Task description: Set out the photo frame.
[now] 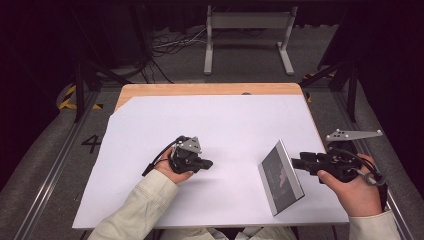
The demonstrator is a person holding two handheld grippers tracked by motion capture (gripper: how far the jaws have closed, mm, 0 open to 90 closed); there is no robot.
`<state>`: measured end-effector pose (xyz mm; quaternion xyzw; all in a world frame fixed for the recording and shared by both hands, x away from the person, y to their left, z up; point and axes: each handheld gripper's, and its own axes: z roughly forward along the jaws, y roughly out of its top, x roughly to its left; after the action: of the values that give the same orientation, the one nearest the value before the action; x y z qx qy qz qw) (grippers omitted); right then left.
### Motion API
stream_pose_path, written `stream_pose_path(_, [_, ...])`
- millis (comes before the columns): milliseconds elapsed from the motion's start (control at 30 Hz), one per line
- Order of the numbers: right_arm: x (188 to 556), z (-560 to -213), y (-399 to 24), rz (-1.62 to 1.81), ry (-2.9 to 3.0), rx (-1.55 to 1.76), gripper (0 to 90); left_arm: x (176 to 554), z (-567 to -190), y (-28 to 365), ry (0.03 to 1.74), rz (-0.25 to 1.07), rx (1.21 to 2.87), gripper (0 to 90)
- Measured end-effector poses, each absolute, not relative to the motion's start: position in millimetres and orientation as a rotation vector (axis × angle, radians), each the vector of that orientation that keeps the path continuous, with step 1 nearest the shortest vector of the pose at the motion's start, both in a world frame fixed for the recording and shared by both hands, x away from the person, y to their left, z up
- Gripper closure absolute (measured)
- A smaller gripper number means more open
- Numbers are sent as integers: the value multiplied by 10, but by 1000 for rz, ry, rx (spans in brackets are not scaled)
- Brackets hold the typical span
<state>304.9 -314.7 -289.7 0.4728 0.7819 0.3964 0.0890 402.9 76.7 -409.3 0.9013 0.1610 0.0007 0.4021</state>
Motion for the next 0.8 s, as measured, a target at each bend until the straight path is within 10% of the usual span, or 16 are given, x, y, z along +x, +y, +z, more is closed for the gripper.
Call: stream_pose_path(800, [3086, -3057, -2913, 1056, 2418, 1404, 491, 4101, -4074, 912, 456, 36, 2257, 890])
